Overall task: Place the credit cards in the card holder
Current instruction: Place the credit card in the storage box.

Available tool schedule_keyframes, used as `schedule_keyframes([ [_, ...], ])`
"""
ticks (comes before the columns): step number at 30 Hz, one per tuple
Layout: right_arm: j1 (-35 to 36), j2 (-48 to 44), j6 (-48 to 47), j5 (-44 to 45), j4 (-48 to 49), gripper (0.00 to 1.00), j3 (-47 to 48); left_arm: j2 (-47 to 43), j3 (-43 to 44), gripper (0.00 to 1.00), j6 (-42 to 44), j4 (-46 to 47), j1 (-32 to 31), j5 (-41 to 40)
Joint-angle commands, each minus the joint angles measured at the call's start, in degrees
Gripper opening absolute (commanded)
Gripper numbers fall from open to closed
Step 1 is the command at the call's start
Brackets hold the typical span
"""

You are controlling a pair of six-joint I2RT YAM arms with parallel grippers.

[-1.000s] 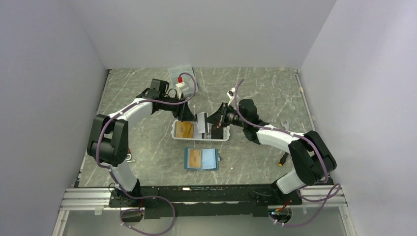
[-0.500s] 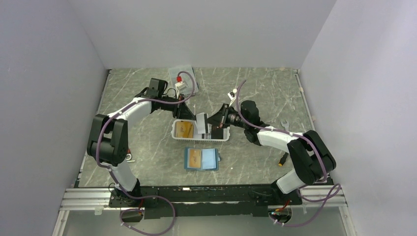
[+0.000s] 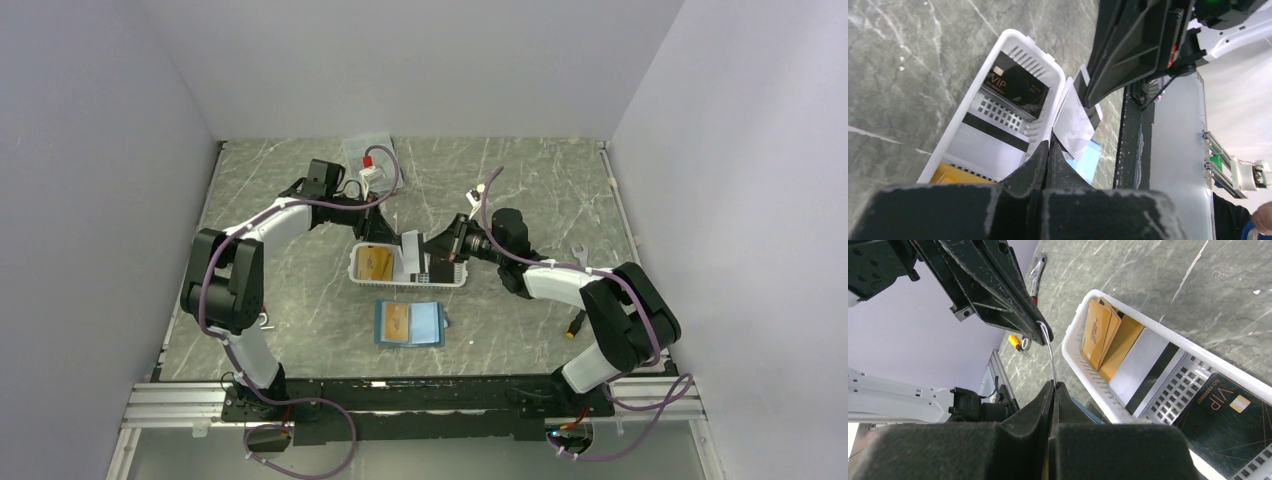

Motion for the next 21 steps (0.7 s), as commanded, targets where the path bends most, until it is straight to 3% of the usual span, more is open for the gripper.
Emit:
schedule_keyframes([
  [1,-0.64,-1.26,-0.63,-0.11,1.23,0.00,-1.46,-0.03,0.67,0.00,-3.34,4.62,1.05,-6.24],
  [9,-0.62,-2.57,-0.20,-1.15,2.18,0.00,-3.04,2.69,1.59,0.00,-4.15,3.77,1.06,-7.43],
  [21,-1.66,-6.49,-1.08,0.75,-0.77,0.00,-4.47,4.39,1.15,0.00,0.67,-0.90,-1.53,-16.52],
])
